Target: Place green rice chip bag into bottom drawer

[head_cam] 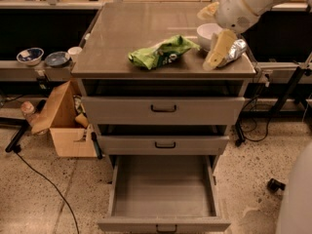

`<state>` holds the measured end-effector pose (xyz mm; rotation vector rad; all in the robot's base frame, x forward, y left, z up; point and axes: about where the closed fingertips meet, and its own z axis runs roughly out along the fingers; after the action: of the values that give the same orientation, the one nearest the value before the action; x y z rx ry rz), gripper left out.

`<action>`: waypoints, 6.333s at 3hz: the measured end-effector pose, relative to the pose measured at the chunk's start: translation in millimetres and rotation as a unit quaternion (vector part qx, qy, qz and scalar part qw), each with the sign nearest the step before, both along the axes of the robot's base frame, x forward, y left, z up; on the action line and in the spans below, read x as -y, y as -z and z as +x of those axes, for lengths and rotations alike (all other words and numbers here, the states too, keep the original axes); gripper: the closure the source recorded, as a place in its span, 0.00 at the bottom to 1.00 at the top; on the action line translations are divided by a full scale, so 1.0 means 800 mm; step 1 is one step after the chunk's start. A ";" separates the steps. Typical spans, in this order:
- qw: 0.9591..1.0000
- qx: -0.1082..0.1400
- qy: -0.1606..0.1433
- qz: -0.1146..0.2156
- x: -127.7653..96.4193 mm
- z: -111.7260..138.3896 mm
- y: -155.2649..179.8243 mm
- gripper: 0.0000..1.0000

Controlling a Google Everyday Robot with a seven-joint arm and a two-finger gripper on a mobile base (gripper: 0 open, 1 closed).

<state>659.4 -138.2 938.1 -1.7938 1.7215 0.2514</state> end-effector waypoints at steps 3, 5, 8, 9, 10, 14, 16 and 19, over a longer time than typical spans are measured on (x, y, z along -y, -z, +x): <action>1.000 -0.005 -0.021 0.017 -0.069 0.068 0.064 0.00; 0.999 -0.018 -0.027 0.004 -0.095 0.087 0.102 0.00; 0.999 -0.018 -0.027 0.004 -0.095 0.087 0.102 0.65; 0.999 -0.018 -0.027 0.004 -0.095 0.087 0.102 0.88; 0.999 -0.019 -0.027 0.006 -0.097 0.089 0.103 1.00; 0.999 -0.046 0.027 -0.003 -0.039 -0.012 0.070 1.00; 0.997 -0.062 0.050 0.006 -0.022 -0.091 0.037 1.00; 0.989 -0.049 0.125 -0.059 -0.030 -0.151 0.118 1.00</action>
Offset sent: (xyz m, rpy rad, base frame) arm 0.0594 0.0484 -0.0427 0.0335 -0.0050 0.0349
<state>538.2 -114.5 843.5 -1.6468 2.0481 0.1364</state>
